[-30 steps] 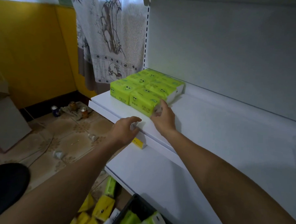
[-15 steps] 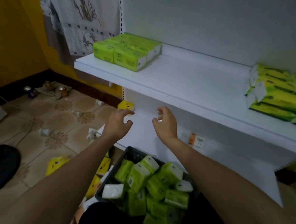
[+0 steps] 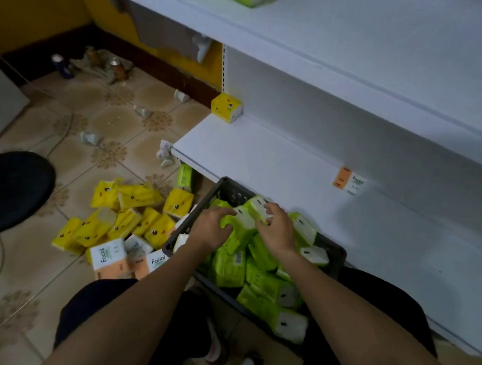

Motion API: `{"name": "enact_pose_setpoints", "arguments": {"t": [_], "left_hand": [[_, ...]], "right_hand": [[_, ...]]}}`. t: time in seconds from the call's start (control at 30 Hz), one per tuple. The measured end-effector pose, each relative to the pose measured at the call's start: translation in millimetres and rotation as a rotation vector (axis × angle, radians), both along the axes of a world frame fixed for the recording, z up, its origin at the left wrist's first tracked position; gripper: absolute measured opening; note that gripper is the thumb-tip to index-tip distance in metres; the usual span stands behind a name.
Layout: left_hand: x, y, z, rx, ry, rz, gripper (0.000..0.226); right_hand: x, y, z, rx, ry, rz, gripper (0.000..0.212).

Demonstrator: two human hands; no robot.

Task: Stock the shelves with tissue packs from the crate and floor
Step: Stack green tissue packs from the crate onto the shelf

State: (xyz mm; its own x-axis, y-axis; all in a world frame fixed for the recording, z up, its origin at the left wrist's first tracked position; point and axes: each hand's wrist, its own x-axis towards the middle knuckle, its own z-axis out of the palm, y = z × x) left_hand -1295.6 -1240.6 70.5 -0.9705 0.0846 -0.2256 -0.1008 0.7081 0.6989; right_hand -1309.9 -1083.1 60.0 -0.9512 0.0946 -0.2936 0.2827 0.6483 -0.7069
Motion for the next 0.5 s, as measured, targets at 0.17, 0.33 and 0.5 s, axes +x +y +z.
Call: {"name": "enact_pose_setpoints", "arguments": {"t": [0.17,0.33,0.5], "left_hand": [[5,2,-49,-0.004,-0.137,0.001,0.038],[-8,0,-73,-0.003,-0.197,0.011,0.04],[-26,-3,-86,-0.013,-0.236,0.005,0.07]], "right_hand": [[0,1,-51,0.013,-0.139,0.002,0.046],[-11,-3,-74,0.043,-0.244,-0.004,0.054],[-32,-10,-83,0.0,-0.313,-0.029,0.053]]}}
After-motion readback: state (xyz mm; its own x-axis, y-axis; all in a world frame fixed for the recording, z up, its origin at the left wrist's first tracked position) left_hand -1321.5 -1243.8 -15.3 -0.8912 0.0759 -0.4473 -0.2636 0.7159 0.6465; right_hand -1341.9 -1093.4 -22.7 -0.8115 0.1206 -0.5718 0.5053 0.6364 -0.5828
